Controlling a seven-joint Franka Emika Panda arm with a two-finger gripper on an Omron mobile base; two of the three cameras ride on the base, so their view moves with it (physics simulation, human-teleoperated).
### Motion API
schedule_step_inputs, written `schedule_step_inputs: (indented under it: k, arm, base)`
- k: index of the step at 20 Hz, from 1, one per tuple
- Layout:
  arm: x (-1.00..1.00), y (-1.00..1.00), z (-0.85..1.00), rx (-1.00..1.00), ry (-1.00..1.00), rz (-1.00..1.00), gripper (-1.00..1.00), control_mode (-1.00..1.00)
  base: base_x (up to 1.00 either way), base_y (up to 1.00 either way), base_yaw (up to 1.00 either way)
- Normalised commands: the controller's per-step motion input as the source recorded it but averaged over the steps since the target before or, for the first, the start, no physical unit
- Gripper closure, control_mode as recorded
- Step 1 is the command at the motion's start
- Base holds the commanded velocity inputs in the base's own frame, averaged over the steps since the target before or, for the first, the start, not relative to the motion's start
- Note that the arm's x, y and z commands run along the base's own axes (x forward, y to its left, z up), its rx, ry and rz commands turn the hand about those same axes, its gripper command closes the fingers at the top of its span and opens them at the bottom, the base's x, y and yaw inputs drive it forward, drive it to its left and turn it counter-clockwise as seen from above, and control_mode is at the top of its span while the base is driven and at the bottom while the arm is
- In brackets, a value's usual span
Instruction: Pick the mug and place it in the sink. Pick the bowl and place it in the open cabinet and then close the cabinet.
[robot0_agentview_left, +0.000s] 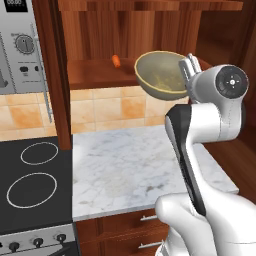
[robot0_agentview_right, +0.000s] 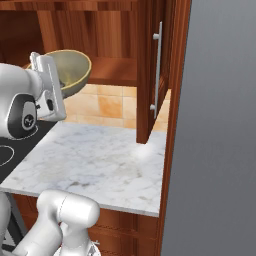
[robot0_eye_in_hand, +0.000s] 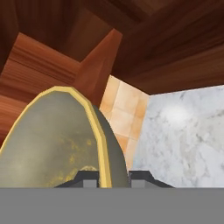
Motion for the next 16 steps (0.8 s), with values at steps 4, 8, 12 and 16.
schedule_step_inputs:
  k: [4,8,12,16]
  arm:
    - [0.27,-0.06,0.17,0.0,0.01,0.0,1.0,-1.0]
    - [0.33,-0.15,0.13,0.0,0.0,0.0,1.0,-1.0]
    - [0.31,-0.16,0.11,0.0,0.0,0.0,1.0,-1.0]
    - [0.41,-0.11,0.1,0.0,0.0,0.0,1.0,-1.0]
  base:
    - [0.0,0.0,0.0]
    - [0.0,0.0,0.0]
    - [0.0,0.0,0.0]
    - [0.0,0.0,0.0]
